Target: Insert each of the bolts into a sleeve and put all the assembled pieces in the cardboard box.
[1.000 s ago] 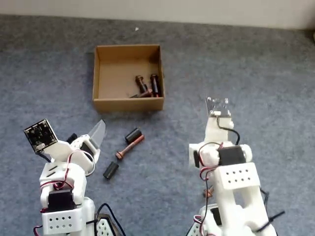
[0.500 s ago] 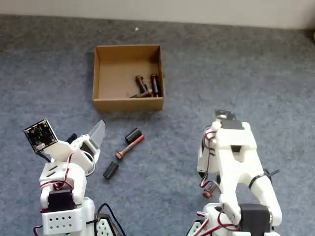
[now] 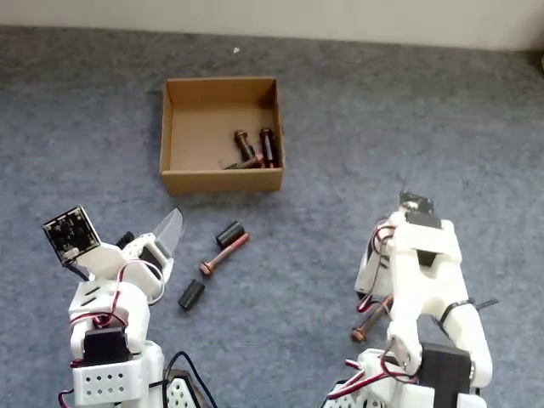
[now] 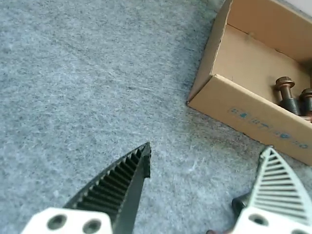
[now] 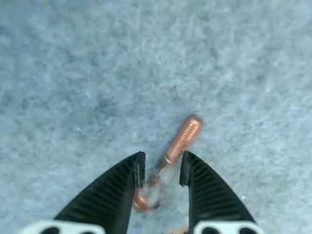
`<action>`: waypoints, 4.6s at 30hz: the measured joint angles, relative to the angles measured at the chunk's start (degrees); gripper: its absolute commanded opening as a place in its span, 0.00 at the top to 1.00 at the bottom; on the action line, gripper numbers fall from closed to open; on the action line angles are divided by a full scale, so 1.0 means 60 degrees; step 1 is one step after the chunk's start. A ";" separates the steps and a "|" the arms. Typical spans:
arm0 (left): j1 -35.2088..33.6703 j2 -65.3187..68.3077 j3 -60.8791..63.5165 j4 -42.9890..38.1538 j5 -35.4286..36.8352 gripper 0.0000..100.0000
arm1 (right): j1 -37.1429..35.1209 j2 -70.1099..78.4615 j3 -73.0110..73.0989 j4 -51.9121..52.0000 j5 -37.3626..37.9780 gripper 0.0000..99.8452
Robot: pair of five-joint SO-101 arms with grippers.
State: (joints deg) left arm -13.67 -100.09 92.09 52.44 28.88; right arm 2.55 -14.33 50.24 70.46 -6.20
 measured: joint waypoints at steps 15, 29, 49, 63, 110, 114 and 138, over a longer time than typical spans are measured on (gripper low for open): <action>0.0000 0.0000 0.0000 0.0000 0.0000 0.66 | 0.0103 0.1773 -0.0381 -0.0571 -0.0015 1.00; 0.0000 0.0000 0.0000 0.0000 0.0000 0.66 | -0.3516 -0.0777 -0.0674 -0.0806 0.0952 1.00; -0.0234 0.0000 0.0000 0.0000 0.0000 0.66 | -0.6974 0.0234 -0.2374 -0.4835 0.6989 1.00; -0.0689 0.0000 0.0000 0.0000 0.0000 0.66 | -0.7370 0.3209 -0.2652 -0.9407 1.0696 0.99; -0.2974 0.0000 0.0000 0.0000 0.0000 0.66 | -0.8366 0.3648 -0.5934 -0.3062 1.0535 0.85; -0.3033 0.0000 0.0000 0.0000 0.0000 0.66 | -0.8366 0.4703 -0.7092 -0.2491 1.0945 0.85; -0.3033 0.0000 0.0000 0.0000 0.0000 0.66 | -0.7736 0.6125 -0.8029 -0.1451 1.1311 0.85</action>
State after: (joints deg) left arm -31.87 -100.09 92.09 52.44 28.88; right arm -43.87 22.42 2.07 61.76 61.67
